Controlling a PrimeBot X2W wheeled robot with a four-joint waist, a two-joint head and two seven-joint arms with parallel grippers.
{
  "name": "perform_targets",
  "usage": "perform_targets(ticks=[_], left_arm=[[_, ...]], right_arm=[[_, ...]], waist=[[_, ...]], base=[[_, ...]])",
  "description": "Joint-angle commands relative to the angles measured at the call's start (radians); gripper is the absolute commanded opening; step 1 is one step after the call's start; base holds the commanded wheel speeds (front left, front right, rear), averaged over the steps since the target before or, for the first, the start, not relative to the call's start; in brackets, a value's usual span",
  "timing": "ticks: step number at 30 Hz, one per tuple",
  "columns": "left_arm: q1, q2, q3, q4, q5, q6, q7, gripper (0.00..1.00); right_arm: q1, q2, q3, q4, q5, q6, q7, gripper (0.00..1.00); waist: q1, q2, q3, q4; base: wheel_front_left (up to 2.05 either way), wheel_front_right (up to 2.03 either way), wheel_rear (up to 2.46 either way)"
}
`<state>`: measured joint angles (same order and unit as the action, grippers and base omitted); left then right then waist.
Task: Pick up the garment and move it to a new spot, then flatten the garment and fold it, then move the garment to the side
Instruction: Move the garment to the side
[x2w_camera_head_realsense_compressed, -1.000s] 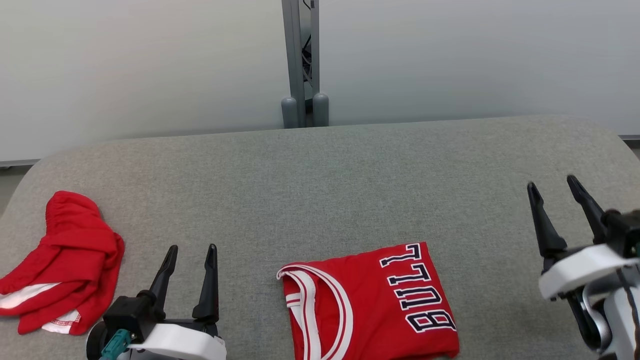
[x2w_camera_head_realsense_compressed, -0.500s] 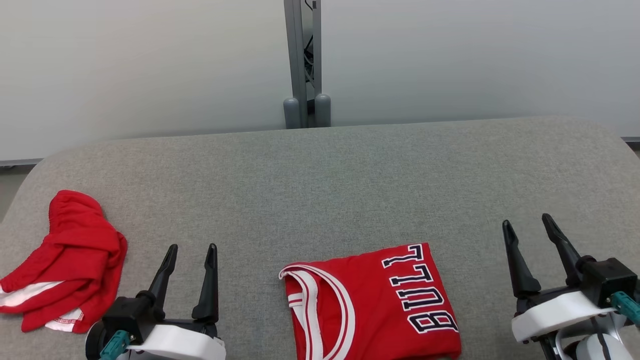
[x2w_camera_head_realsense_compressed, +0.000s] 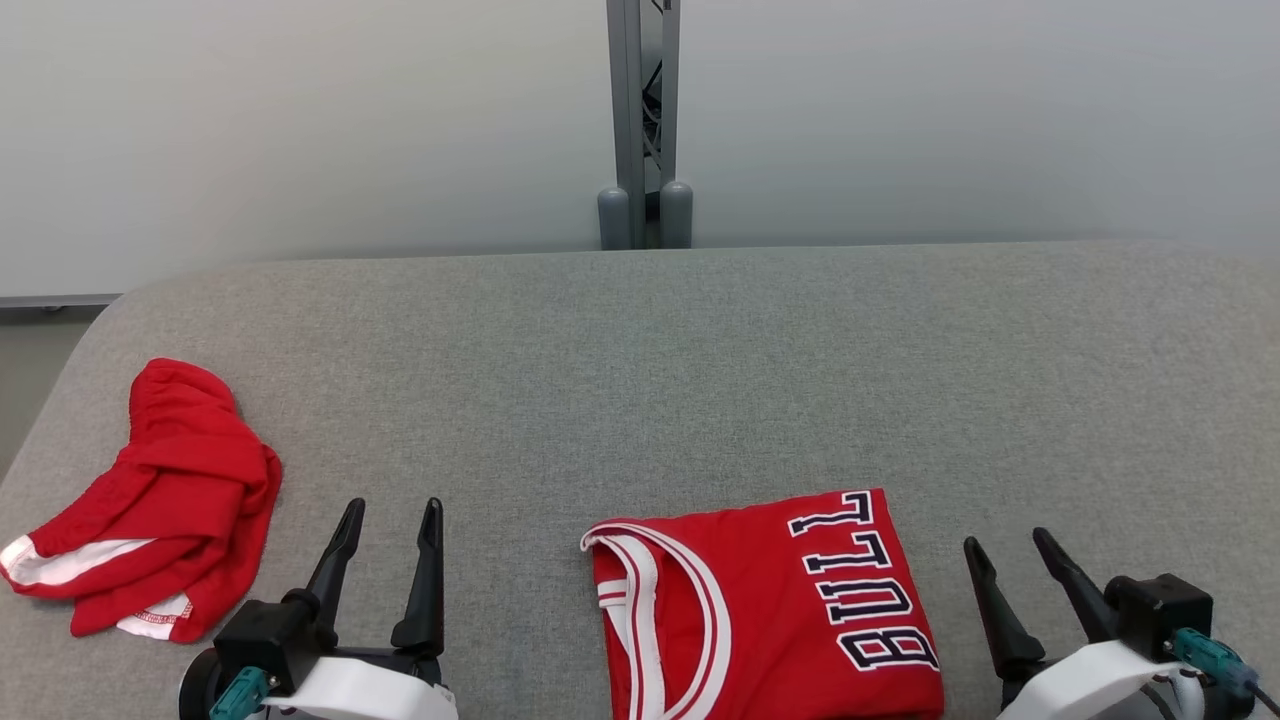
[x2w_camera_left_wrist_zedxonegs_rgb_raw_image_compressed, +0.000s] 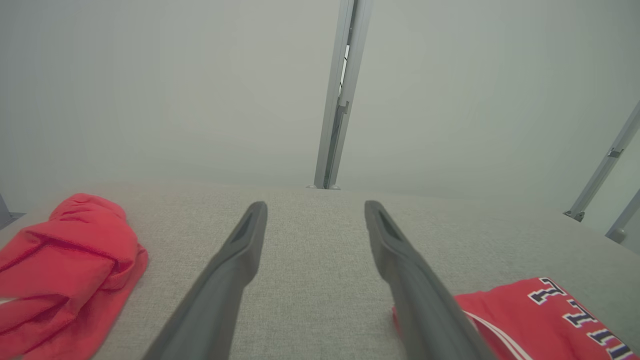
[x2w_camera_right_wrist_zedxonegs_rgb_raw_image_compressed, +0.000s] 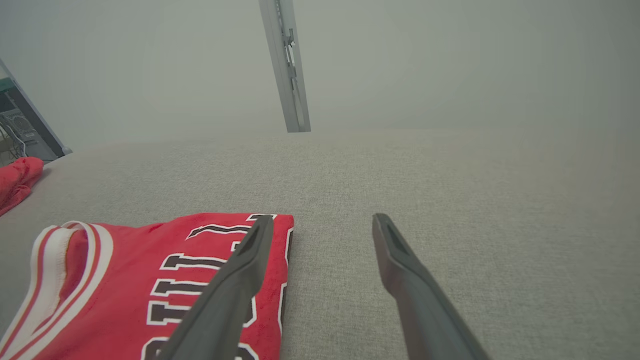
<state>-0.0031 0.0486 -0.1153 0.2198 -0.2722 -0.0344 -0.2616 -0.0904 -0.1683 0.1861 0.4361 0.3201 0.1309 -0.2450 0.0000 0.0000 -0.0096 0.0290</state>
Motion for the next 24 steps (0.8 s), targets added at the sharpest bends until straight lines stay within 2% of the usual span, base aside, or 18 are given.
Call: perform_targets(ticks=[1, 6, 12, 17, 24], left_arm=[[0.000, 0.004, -0.001, -0.001, 0.002, -0.005, -0.004, 1.00], [-0.008, 0.005, -0.003, -0.006, 0.003, -0.008, -0.004, 1.00], [-0.034, 0.004, -0.008, -0.002, 0.013, -0.016, -0.004, 1.00], [-0.057, 0.005, -0.015, 0.004, 0.018, -0.024, -0.004, 1.00], [-0.072, 0.004, -0.018, -0.004, 0.024, -0.025, -0.004, 1.00]], right_arm=[[-0.013, -0.016, 0.020, 0.009, 0.038, 0.000, 0.014, 1.00], [-0.037, -0.080, 0.142, 0.028, 0.213, 0.000, 0.108, 1.00], [-0.083, -0.155, 0.261, 0.046, 0.348, 0.000, 0.198, 1.00], [-0.123, -0.172, 0.339, 0.068, 0.444, 0.000, 0.250, 1.00], [-0.171, -0.186, 0.442, 0.079, 0.552, 0.000, 0.251, 1.00]], waist=[[0.0000, 0.0000, 0.004, 0.003], [0.0000, 0.0000, 0.025, 0.012], [0.0000, 0.0000, 0.065, 0.028], [0.0000, 0.0000, 0.095, 0.048], [0.0000, 0.0000, 0.113, 0.073]], base=[[0.00, 0.00, 0.00], [0.00, 0.00, 0.00], [0.00, 0.00, 0.00], [0.00, 0.00, 0.00], [0.00, 0.00, 0.00]])
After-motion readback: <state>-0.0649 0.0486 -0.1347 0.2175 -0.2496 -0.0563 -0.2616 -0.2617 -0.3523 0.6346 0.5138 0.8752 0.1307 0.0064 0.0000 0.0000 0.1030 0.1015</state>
